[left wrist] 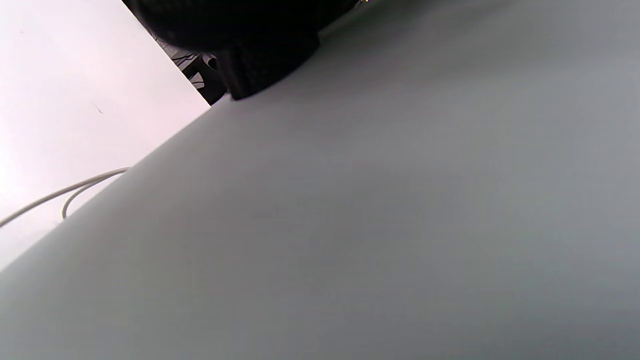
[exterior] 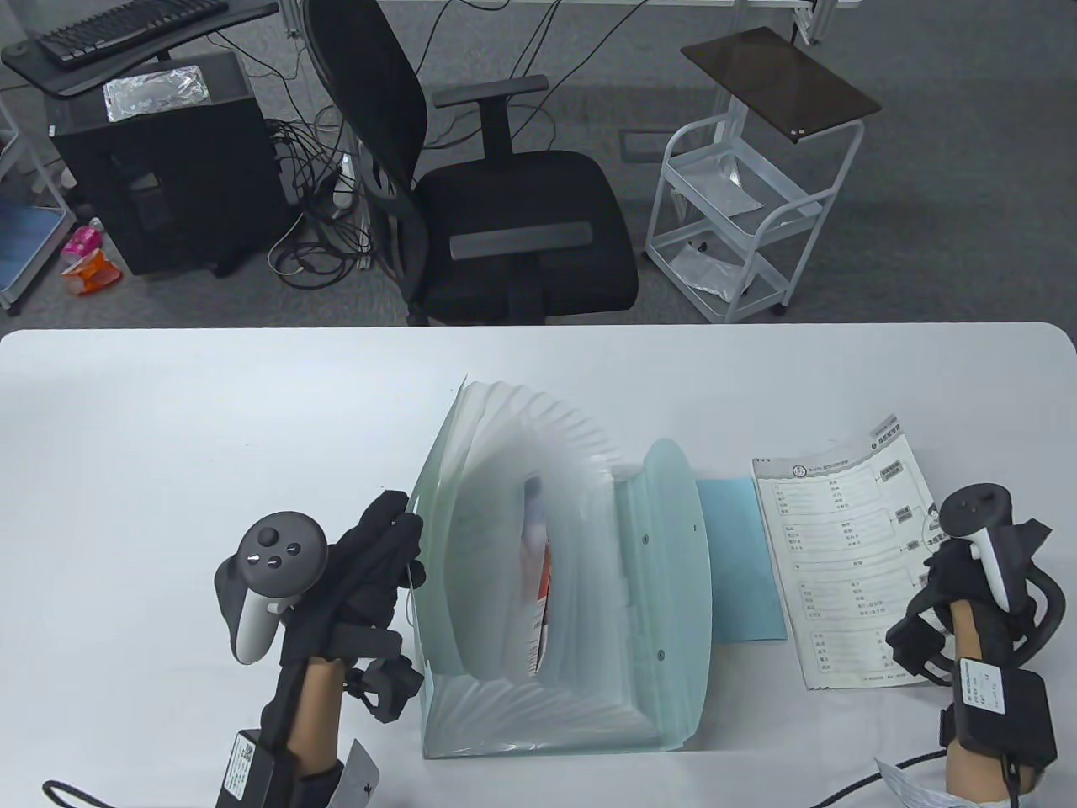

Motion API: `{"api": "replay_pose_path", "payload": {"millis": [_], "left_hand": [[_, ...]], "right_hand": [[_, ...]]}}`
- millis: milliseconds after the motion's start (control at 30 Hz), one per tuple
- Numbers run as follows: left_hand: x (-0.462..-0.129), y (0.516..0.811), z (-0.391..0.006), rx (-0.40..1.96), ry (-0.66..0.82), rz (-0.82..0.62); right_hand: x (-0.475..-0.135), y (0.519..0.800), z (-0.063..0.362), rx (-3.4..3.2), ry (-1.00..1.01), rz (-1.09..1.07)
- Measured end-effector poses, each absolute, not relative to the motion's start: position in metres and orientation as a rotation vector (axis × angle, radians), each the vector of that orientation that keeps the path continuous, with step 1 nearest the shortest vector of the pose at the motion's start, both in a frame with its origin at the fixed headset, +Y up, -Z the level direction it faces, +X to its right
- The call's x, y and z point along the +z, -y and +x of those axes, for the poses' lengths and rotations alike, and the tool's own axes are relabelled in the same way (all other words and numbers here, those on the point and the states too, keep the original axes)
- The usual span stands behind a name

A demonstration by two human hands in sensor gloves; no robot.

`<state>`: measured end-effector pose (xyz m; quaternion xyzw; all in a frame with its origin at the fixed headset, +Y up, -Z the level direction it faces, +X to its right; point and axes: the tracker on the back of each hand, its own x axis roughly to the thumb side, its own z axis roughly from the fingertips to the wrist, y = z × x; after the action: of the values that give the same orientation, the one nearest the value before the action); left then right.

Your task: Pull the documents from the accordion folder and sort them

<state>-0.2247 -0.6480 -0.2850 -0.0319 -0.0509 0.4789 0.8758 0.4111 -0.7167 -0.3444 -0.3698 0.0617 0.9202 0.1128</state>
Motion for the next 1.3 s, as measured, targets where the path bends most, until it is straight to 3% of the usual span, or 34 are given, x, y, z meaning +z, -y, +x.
{"api": "replay_pose_path", "payload": {"millis": [233, 467, 800, 1067, 1300], "left_hand": [[-0.285, 0.648, -0.225, 1.001, 0.107, -0.067], [-0.285, 0.648, -0.225, 1.001, 0.108, -0.065], [-0.284, 0.648, -0.225, 0.999, 0.109, -0.062], [-0.283, 0.649, -0.226, 1.008, 0.107, -0.054], [-0.283, 0.650, -0.224, 1.021, 0.116, -0.054]], "right_hand": [[-0.344, 0.720, 0.412, 2.779, -0.228, -1.147], [-0.345, 0.699, 0.393, 2.939, -0.182, -1.118], [-0.340, 0.633, 0.314, 3.088, -0.087, -0.723], [-0.311, 0.571, 0.217, 3.104, -0.184, -0.264], [-0.294, 0.553, 0.139, 3.021, -0.234, 0.089]]}}
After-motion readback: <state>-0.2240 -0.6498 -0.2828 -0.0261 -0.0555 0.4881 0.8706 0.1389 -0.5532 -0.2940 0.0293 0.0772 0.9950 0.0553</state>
